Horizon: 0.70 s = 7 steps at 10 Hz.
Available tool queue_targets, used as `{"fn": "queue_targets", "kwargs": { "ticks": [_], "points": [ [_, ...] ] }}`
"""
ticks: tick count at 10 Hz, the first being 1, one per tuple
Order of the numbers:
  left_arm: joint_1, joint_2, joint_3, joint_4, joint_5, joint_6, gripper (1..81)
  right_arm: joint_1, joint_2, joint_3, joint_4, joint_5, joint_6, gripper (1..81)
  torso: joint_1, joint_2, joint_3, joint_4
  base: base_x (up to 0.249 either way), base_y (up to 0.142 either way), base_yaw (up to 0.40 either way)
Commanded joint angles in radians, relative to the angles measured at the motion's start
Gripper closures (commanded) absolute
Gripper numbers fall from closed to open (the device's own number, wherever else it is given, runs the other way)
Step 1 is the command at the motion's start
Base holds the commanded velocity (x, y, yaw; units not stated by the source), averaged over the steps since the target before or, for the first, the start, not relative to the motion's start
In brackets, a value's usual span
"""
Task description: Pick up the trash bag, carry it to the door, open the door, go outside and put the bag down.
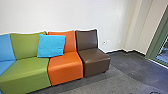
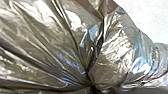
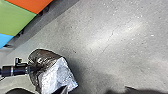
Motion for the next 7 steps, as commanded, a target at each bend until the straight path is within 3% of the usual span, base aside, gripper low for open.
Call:
{"fn": "queue_targets", "kwargs": {
  "ticks": [1,3,4,5,7],
  "points": [
    [-0.114,-0.014,0.002,-0.023,0.069,0.004,81.1,0.116,-0.035,0.02,0.023,-0.041,0.002,1.0,-0.064,0.099,0.097,0.0,0.0,0.0,0.0],
    [-0.126,-0.04,0.024,-0.041,0.072,0.004,81.1,0.105,-0.035,0.02,0.023,-0.041,0.002,1.0,-0.107,0.165,0.164,0.0,0.0,0.0,0.0],
    [-0.132,-0.077,0.07,-0.053,0.073,0.004,81.1,0.093,-0.035,0.02,0.023,-0.039,0.002,1.0,-0.185,0.286,0.283,0.0,0.0,0.0,0.0],
    [-0.141,-0.126,0.131,-0.073,0.078,0.004,81.1,0.072,-0.036,0.017,0.02,-0.034,0.0,1.0,-0.143,0.221,0.22,0.0,0.0,0.0,0.0],
    [-0.149,-0.233,0.261,-0.104,0.077,0.004,81.1,0.036,-0.032,-0.003,0.02,-0.03,0.0,1.0,-0.184,0.283,0.283,0.0,0.0,0.0,0.0]
  ]
}}
